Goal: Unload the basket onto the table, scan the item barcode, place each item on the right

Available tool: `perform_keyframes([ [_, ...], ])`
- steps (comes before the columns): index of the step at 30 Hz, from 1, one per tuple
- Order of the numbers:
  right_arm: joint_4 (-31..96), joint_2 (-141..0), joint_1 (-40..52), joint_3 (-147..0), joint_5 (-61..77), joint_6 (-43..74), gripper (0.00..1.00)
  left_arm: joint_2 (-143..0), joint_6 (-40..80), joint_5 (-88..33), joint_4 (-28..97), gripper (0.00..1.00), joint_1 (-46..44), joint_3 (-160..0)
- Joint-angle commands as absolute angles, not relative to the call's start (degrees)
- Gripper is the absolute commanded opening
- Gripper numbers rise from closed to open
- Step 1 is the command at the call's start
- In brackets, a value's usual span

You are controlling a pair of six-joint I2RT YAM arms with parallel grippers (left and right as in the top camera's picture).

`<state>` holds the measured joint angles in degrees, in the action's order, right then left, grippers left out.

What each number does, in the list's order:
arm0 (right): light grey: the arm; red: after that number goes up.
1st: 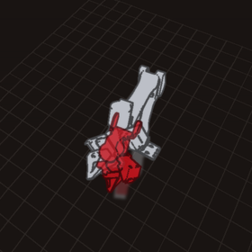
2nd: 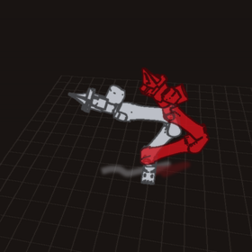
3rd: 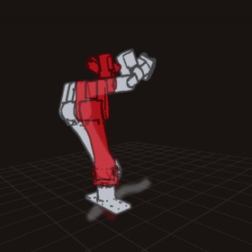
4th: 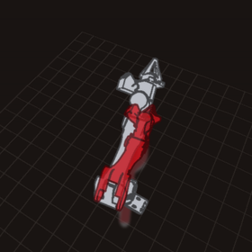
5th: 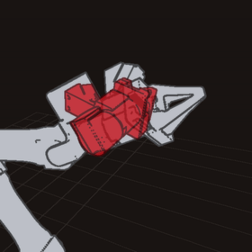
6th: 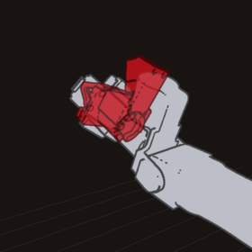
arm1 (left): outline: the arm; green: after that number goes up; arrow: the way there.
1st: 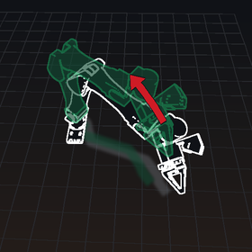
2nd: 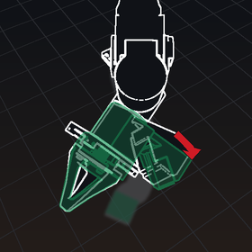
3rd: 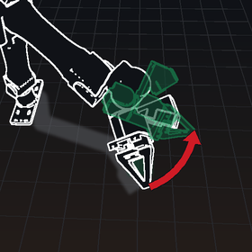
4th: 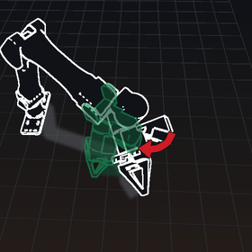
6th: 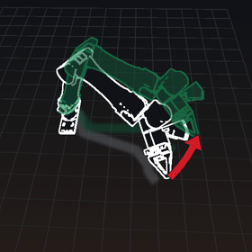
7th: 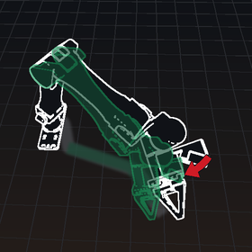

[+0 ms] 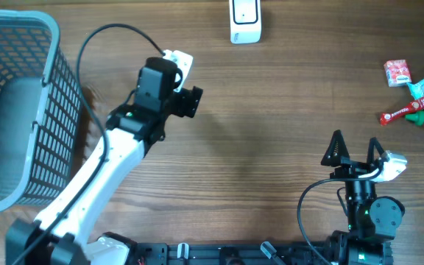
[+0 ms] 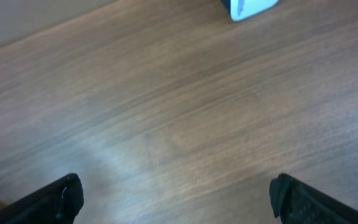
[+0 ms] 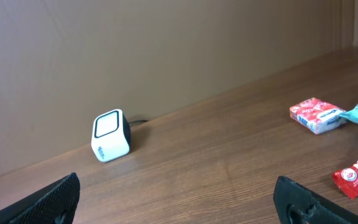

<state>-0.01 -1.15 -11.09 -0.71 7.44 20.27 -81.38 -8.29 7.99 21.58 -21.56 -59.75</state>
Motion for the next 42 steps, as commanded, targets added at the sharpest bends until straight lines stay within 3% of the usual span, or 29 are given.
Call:
perform_keyframes([
  [1, -0.32, -0.27, -11.49, -0.36, 6.5, 19.62, 1.0, -76.95, -8.58, 7.27, 24.53, 1.0, -19.35, -60.01],
  [13, -0.32, -0.27, -11.49, -0.36, 6.5, 19.59, 1.0, -70.46, -8.6, 2.33, 24.21, 1.0, -11.0, -59.94],
  [22, -0.32, -0.27, -11.49, -0.36, 6.5, 19.59, 1.0, -57.54, -8.58, 0.73, 19.81, 1.0, -9.69, -55.0],
  [34, -0.34, -0.27, -11.49, -0.36, 6.5, 19.59, 1.0, -29.78, -8.58, -15.57, 2.85, 1.0, -0.73, -28.73],
  [42, -0.32, -0.27, -11.49, -0.36, 6.5, 19.62, 1.0, -9.28, -8.54, -12.34, -1.78, 1.0, -0.49, -11.14],
])
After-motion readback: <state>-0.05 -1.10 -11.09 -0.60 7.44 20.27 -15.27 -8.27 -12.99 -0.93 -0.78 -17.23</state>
